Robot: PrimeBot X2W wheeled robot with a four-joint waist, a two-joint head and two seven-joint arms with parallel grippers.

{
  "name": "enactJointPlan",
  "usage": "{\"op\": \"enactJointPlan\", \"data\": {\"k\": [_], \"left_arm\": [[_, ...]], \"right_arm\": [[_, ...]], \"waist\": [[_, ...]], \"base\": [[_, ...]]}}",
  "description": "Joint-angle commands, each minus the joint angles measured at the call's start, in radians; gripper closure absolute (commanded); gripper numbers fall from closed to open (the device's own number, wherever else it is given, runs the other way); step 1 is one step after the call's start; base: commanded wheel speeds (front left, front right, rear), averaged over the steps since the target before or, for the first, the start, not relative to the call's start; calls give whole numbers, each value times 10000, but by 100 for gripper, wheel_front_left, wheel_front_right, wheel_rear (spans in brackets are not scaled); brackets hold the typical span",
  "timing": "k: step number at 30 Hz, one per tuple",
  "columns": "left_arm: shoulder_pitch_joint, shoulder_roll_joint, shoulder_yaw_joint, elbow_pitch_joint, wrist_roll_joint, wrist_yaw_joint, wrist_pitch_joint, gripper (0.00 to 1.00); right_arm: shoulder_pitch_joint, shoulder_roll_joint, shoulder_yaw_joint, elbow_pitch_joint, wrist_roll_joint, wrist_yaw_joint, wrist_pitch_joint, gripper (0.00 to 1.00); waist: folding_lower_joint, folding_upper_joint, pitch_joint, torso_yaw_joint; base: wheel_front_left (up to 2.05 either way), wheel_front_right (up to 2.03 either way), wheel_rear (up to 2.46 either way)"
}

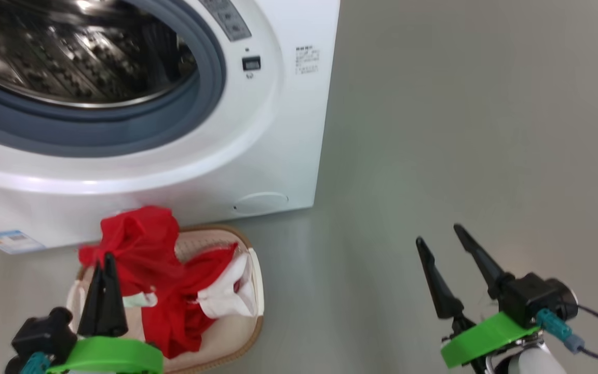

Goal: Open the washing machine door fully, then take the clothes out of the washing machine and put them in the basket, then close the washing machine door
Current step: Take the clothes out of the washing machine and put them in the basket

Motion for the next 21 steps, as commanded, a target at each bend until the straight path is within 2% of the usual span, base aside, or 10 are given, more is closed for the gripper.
{"op": "enactJointPlan", "data": {"k": [1,7,8,12,21], "left_arm": [[-368,56,401,-119,160,-80,-116,100],[-1013,-466,1012,1195,687,-930,-118,100],[-1298,-578,1186,1754,828,-1201,-118,100],[-1952,-720,1465,3082,1066,-1709,-119,100],[-3210,-842,2050,5295,1660,-2184,-119,100]], "right_arm": [[-322,-66,177,-277,152,62,-60,0],[-678,-66,116,-456,196,62,-62,0],[-785,-66,104,-525,215,62,-63,0],[-1005,-66,89,-668,251,62,-63,0],[-1432,-66,129,-918,349,62,-64,0]], "waist": [[0,0,434,-96],[0,0,1248,-232],[0,0,1500,-277],[0,0,2019,-396],[0,0,2921,-706]], "base": [[0,0,0],[0,0,0],[0,0,0],[0,0,0],[0,0,0]]}}
